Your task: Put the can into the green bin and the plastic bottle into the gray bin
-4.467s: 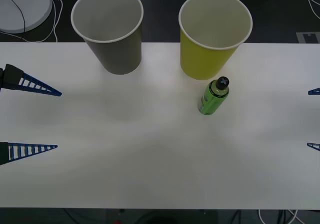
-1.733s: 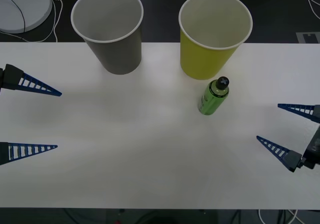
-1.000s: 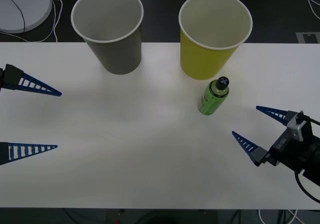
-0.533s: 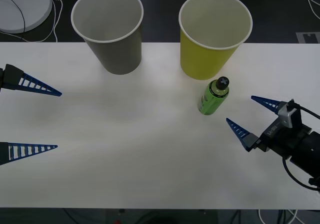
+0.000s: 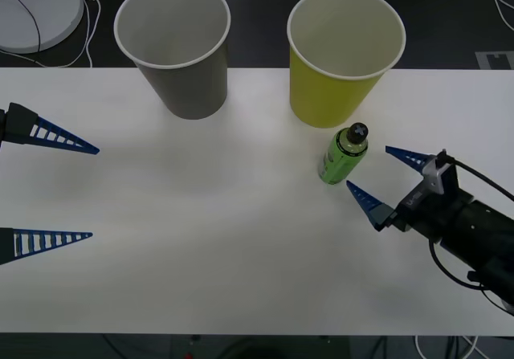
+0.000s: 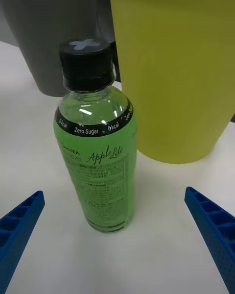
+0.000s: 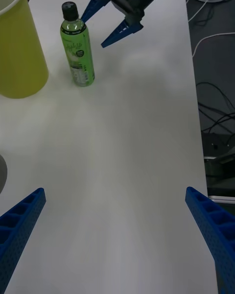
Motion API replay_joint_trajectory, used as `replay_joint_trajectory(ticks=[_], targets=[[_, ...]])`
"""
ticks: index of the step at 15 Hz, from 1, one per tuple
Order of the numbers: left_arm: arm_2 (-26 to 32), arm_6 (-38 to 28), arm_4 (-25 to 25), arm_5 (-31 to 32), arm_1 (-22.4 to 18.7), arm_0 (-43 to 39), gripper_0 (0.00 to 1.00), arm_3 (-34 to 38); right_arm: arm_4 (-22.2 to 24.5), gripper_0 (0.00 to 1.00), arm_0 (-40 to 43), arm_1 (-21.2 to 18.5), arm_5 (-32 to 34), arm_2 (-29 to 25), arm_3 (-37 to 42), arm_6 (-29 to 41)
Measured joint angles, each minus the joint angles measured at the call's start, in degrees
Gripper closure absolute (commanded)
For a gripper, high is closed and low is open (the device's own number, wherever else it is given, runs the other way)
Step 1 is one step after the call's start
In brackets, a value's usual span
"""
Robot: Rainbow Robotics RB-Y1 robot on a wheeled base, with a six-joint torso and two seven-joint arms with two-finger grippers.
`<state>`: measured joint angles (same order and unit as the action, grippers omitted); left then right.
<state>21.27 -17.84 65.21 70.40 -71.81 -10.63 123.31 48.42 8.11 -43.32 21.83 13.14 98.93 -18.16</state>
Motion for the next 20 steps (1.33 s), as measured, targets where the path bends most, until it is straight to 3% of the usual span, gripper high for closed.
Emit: replay_joint_trajectory(ticks=[12, 20], targets=[[0.0, 0.0, 0.0, 0.0, 0.0, 0.0, 0.0, 0.0, 0.02, 0.0, -7.65, 1.57, -4.45, 6.64, -1.73, 0.28], [0.0, 0.0, 0.0, 0.0, 0.0, 0.0, 0.0, 0.0, 0.05, 0.0, -11.43, 1.63, -11.46, 10.77, -1.73, 0.42]])
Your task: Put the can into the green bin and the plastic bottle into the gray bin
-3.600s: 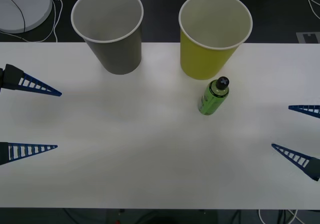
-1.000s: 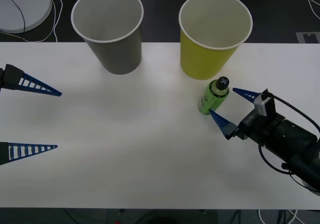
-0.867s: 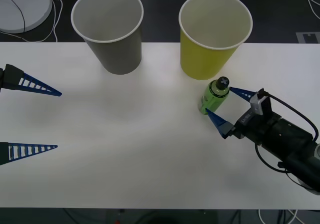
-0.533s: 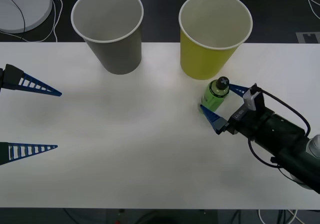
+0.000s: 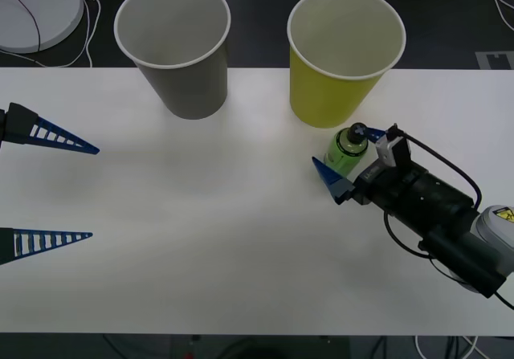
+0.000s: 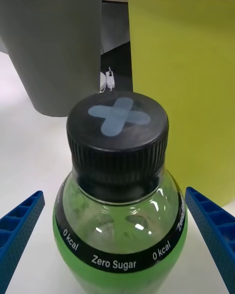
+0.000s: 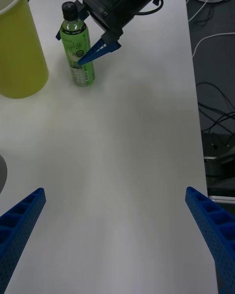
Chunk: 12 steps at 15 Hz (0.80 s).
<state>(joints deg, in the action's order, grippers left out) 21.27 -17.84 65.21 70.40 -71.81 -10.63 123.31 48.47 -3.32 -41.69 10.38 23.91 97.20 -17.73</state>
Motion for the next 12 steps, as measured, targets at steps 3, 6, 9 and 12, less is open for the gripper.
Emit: replay_joint_trajectory(ticks=[3, 6, 9, 12], targets=[[0.0, 0.0, 0.0, 0.0, 0.0, 0.0, 0.0, 0.0, 0.03, 0.77, 0.01, -0.04, -0.02, 0.09, 0.0, -0.04], [0.0, 0.0, 0.0, 0.0, 0.0, 0.0, 0.0, 0.0, -0.03, 1.0, 0.05, -0.05, -0.1, 0.17, 0.0, 0.34], [0.0, 0.0, 0.0, 0.0, 0.0, 0.0, 0.0, 0.0, -0.02, 1.0, 0.05, -0.05, -0.06, 0.18, 0.0, 0.15], [0.0, 0.0, 0.0, 0.0, 0.0, 0.0, 0.0, 0.0, 0.03, 1.0, 0.06, -0.24, 0.12, 0.17, 0.0, -0.03]])
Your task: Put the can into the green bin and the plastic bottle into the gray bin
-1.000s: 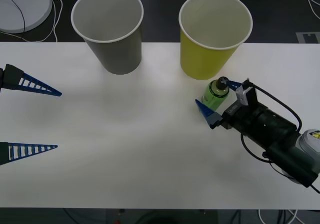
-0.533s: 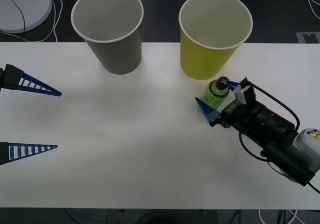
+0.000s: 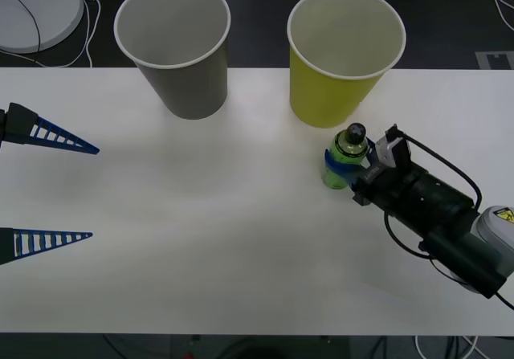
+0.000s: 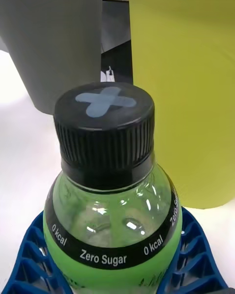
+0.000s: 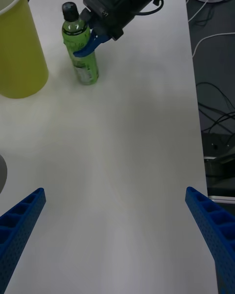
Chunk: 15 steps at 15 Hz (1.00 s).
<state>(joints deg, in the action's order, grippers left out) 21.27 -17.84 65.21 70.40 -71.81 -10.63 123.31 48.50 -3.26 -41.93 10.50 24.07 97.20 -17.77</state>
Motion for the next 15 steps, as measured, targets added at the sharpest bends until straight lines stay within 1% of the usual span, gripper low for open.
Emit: replay_joint_trajectory(ticks=[4, 8, 12, 15], targets=[[0.0, 0.0, 0.0, 0.0, 0.0, 0.0, 0.0, 0.0, -0.09, 1.0, 0.04, -0.84, 1.81, -0.24, 0.0, 0.37], [0.0, 0.0, 0.0, 0.0, 0.0, 0.0, 0.0, 0.0, -0.94, 1.0, 0.55, -2.18, 4.91, -1.83, 0.46, 0.52], [0.0, 0.0, 0.0, 0.0, 0.0, 0.0, 0.0, 0.0, -2.54, 1.0, 3.22, -4.4, 6.12, -4.07, 4.04, 1.29], [0.0, 0.0, 0.0, 0.0, 0.0, 0.0, 0.0, 0.0, -5.0, 1.0, 5.74, -6.58, 7.45, -6.11, 6.92, 2.22]])
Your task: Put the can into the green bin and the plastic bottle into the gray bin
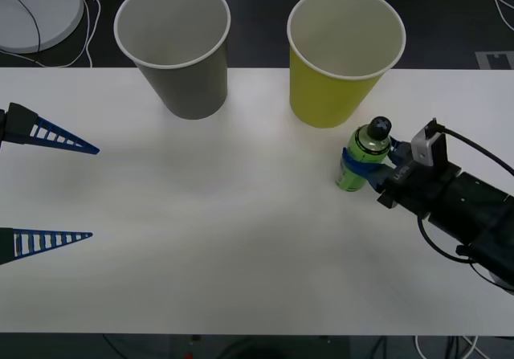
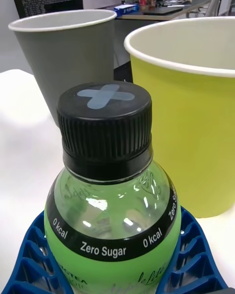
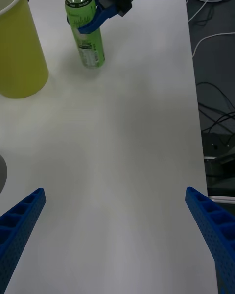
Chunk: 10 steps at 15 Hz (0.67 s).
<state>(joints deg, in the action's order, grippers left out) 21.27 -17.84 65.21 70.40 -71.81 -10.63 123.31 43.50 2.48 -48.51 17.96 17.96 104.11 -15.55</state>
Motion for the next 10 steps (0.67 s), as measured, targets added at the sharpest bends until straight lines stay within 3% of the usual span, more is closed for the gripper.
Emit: replay_joint_trajectory(ticks=[6, 10], targets=[[0.0, 0.0, 0.0, 0.0, 0.0, 0.0, 0.0, 0.0, -4.56, 1.0, 2.86, -2.49, 5.76, -3.71, 2.25, 2.74], [0.0, 0.0, 0.0, 0.0, 0.0, 0.0, 0.0, 0.0, -2.97, 1.0, 5.12, -4.68, 10.68, -7.94, 4.99, 10.41]])
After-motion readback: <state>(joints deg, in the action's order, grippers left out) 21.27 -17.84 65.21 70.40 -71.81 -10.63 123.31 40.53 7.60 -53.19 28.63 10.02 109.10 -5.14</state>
